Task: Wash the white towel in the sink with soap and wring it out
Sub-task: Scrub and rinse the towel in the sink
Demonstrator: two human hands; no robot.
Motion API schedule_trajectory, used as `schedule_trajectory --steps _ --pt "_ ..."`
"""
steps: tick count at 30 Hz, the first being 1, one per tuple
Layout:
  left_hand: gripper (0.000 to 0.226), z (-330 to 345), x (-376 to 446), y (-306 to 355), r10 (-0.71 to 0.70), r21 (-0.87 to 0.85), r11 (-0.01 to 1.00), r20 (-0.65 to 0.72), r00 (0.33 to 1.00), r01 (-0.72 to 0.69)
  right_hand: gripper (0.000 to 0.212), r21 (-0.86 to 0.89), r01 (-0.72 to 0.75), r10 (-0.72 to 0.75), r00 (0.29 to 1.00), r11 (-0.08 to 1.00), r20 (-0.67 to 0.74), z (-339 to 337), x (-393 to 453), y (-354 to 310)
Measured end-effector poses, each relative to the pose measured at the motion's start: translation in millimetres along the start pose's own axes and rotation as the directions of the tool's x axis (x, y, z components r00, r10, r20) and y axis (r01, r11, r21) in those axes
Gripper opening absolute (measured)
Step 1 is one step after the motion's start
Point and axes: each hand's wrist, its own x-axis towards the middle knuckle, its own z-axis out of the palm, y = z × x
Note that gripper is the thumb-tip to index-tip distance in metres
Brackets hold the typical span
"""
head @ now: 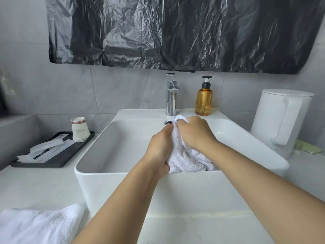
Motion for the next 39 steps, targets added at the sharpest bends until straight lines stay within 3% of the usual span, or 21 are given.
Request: schedule_trajectory --steps 2,4,7,9,11,13,15,17,20,22,24,29,32,34,36,39 --pt "0.034 -2 2 1 0.010 0.022 1.000 -0.051 0.999 -0.009 0.035 -0.044 0.080 -0.079 0.997 0.996 0.021 -2 -14 0" --pt "0.028 -1 3 2 -0.019 0.016 1.000 -0.049 0.999 0.020 0.032 -0.204 0.243 -0.245 0.969 0.948 0.017 -5 -44 0" --pt "0.043 -4 8 -1 0.001 0.029 1.000 -0.048 0.999 0.000 0.037 -0.380 0.338 -0.372 0.928 0.861 -0.018 -10 -69 -4" --pt "0.038 -2 7 0 0.020 0.040 0.999 -0.051 0.999 -0.018 0.040 -0.360 0.297 -0.332 0.942 0.885 -0.040 -9 -64 -9" --pt "0.030 0 0 2 0.043 0.059 0.998 -0.079 0.996 -0.038 0.039 -0.224 0.204 -0.226 0.971 0.953 -0.075 -4 -45 -10" --pt "0.038 1 -3 1 0.052 0.064 0.997 -0.057 0.997 -0.048 0.038 -0.063 0.044 -0.047 0.998 0.997 -0.043 -4 -21 -6" --pt "0.042 1 -3 -1 0.082 0.072 0.994 -0.074 0.994 -0.077 0.037 0.000 -0.038 0.038 0.999 0.999 0.011 -4 -11 -3" --pt "0.039 0 0 -1 0.088 0.056 0.995 -0.118 0.989 -0.082 0.036 -0.061 0.002 -0.002 1.000 0.998 0.003 -2 -21 -4" --pt "0.030 -2 5 0 0.068 0.046 0.997 -0.147 0.987 -0.062 0.038 -0.269 0.162 -0.188 0.979 0.949 -0.073 -1 -60 -9" --pt "0.041 -4 8 -2 0.092 0.052 0.995 -0.117 0.989 -0.087 0.041 -0.336 0.224 -0.274 0.955 0.915 -0.110 -3 -70 -11" --pt "0.038 -2 6 -2 0.111 0.073 0.992 -0.088 0.990 -0.105 0.041 -0.304 0.206 -0.247 0.964 0.930 -0.103 -4 -62 -14" --pt "0.040 -2 2 -3 0.141 0.120 0.984 -0.061 0.988 -0.133 0.042 0.040 -0.027 0.027 1.000 0.999 0.015 -5 -8 -5" --pt "0.037 -2 3 -1 0.110 0.101 0.990 -0.099 0.989 -0.100 0.039 -0.052 0.031 -0.030 0.999 0.998 0.013 -3 -25 -5" --pt "0.029 -4 7 0 0.063 0.094 0.994 -0.111 0.992 -0.052 0.040 -0.220 0.174 -0.184 0.983 0.960 -0.026 -3 -55 -7" --pt "0.035 -6 12 -2 0.058 0.073 0.996 -0.056 0.997 -0.054 0.039 -0.351 0.280 -0.317 0.947 0.894 -0.052 -6 -71 -10" --pt "0.035 -3 10 -1 0.067 0.071 0.995 -0.056 0.996 -0.063 0.036 -0.230 0.264 -0.283 0.958 0.937 -0.051 -6 -54 -14"
